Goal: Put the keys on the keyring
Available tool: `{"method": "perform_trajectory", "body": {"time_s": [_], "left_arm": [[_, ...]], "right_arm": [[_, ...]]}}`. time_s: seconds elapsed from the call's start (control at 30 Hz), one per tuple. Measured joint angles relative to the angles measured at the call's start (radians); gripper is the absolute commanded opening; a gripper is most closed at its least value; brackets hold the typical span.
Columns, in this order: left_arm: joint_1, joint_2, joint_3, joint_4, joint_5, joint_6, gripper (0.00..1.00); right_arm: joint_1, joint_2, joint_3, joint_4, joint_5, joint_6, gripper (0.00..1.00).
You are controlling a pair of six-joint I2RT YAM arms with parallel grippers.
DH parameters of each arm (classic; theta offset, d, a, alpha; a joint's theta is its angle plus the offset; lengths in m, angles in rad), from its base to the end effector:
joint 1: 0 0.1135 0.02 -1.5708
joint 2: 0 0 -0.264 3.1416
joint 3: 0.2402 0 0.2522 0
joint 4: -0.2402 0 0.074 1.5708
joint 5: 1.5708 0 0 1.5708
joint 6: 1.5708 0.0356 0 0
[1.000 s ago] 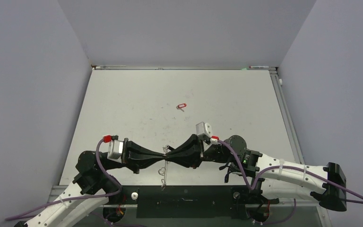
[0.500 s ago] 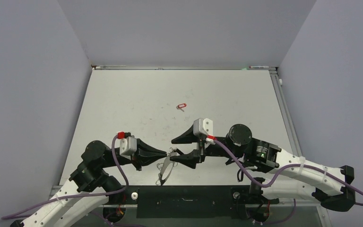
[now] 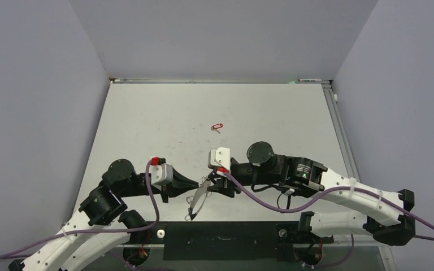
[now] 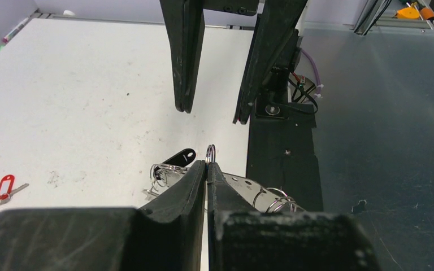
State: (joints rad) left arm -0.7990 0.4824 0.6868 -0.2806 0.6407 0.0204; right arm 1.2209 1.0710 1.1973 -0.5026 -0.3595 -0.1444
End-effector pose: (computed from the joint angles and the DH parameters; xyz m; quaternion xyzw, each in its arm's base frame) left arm 0.0657 -0.0980 0.3366 0.4736 0.5533 -0.4585 0.5091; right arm 0.0666 0.2192 0.3961 -0.5912 0.5678 0.4106 0.3993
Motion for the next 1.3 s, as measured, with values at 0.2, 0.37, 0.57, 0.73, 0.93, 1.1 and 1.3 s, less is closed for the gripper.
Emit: {"method": "perform_trajectory", "body": {"time_s": [0.2, 0.37, 0.57, 0.73, 0.93, 1.1, 1.3], "left_arm": [[0.000, 0.041, 0.018, -0.043, -0.001, 0.031, 0.00], [-0.007, 0.057, 0.018, -0.045, -0.002, 0.038, 0.00], [-0.011, 0.058, 0.018, -0.045, -0.004, 0.041, 0.00], [-0.016, 0.058, 0.017, -0.046, -0.008, 0.043, 0.00], [-0.024, 0.064, 0.018, -0.058, -0.020, 0.048, 0.00], [-0.029, 0.071, 0.018, -0.078, -0.035, 0.056, 0.00], [-0.034, 0.078, 0.018, -0.090, -0.038, 0.067, 0.00]], "right_arm": [[0.000, 0.051, 0.017, -0.044, 0.000, -0.022, 0.32], [0.000, 0.084, 0.033, -0.049, -0.001, -0.033, 0.30], [0.000, 0.119, 0.039, -0.052, -0.001, -0.047, 0.26], [0.000, 0.130, 0.044, -0.052, -0.001, -0.053, 0.20], [0.000, 0.148, 0.053, -0.061, -0.008, -0.055, 0.10], [0.000, 0.163, 0.058, -0.077, -0.015, -0.056, 0.05], [0.000, 0.169, 0.057, -0.083, -0.023, -0.061, 0.05]]}}
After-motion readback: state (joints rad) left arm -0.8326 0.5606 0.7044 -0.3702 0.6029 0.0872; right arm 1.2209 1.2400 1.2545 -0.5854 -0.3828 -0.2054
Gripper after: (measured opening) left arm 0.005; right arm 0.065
